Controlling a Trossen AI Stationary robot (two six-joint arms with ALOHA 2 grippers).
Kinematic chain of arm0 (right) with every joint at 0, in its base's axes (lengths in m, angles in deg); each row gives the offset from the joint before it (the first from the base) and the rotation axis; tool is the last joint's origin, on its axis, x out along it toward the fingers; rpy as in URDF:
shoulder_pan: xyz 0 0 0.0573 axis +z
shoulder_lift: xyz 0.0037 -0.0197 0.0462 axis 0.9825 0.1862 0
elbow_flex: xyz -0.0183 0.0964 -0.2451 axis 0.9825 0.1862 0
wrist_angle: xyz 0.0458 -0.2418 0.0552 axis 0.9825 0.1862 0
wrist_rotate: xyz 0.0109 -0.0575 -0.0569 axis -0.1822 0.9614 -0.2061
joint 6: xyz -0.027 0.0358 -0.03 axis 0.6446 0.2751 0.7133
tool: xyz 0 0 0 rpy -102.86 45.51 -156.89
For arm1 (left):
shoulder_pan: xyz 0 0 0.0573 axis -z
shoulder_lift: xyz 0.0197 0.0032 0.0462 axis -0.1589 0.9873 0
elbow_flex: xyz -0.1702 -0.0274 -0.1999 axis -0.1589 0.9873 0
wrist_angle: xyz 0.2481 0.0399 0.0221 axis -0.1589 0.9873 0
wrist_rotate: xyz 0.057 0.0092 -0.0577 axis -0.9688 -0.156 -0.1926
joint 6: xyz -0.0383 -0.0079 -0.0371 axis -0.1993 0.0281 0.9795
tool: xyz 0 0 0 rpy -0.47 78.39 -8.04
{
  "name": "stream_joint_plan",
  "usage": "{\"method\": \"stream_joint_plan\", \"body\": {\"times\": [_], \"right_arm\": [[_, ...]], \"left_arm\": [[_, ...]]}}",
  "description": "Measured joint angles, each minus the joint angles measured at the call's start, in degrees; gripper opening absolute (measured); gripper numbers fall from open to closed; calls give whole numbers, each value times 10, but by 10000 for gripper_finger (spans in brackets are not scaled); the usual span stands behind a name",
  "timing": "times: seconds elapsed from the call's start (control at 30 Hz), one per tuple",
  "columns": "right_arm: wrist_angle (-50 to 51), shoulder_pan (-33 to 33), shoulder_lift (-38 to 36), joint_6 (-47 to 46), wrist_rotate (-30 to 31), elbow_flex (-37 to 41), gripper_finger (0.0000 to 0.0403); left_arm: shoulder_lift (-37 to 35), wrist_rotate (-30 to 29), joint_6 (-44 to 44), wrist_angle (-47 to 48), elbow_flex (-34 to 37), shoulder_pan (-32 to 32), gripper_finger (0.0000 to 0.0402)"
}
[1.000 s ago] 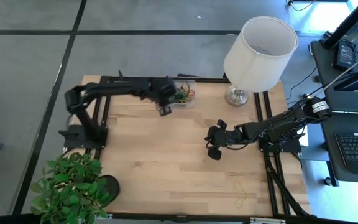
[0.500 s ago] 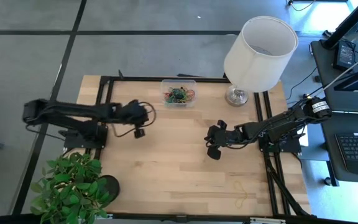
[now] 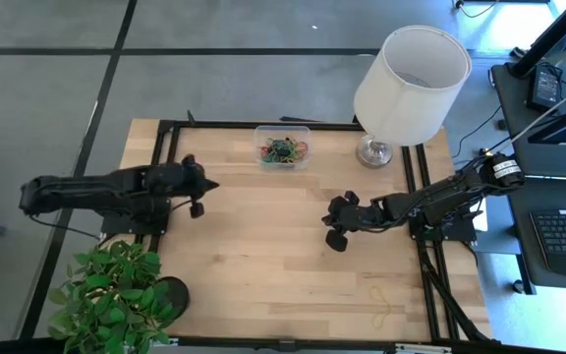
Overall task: Pick and place rubber bands into bin
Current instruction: Put the yellow rubber band into the transparent bin
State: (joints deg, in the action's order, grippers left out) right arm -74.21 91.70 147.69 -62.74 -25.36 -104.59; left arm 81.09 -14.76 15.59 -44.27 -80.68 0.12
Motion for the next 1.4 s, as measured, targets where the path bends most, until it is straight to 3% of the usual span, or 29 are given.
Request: {"method": "stream_joint_plan", "body": {"times": [0.2, 0.5, 0.83, 1.03, 1.17, 1.4], "right_arm": [[3, 6, 0, 2, -17, 0, 5], [81, 56, 0, -61, -48, -12, 5], [315, 193, 0, -354, -106, -81, 5], [336, 297, 23, -556, -144, -89, 5], [336, 346, 53, -679, -207, -89, 5], [330, 377, 86, -748, -226, -89, 6]], "left_arm": [[-50, 5, -8, -6, 1, 0, 2], [-57, 43, -6, -10, 1, 0, 1], [-53, 81, -9, -22, 1, 0, 1], [-13, 98, -10, -69, 1, 0, 2], [27, 110, -35, -111, 1, 12, 1], [89, 110, -59, -154, 1, 32, 1]]}}
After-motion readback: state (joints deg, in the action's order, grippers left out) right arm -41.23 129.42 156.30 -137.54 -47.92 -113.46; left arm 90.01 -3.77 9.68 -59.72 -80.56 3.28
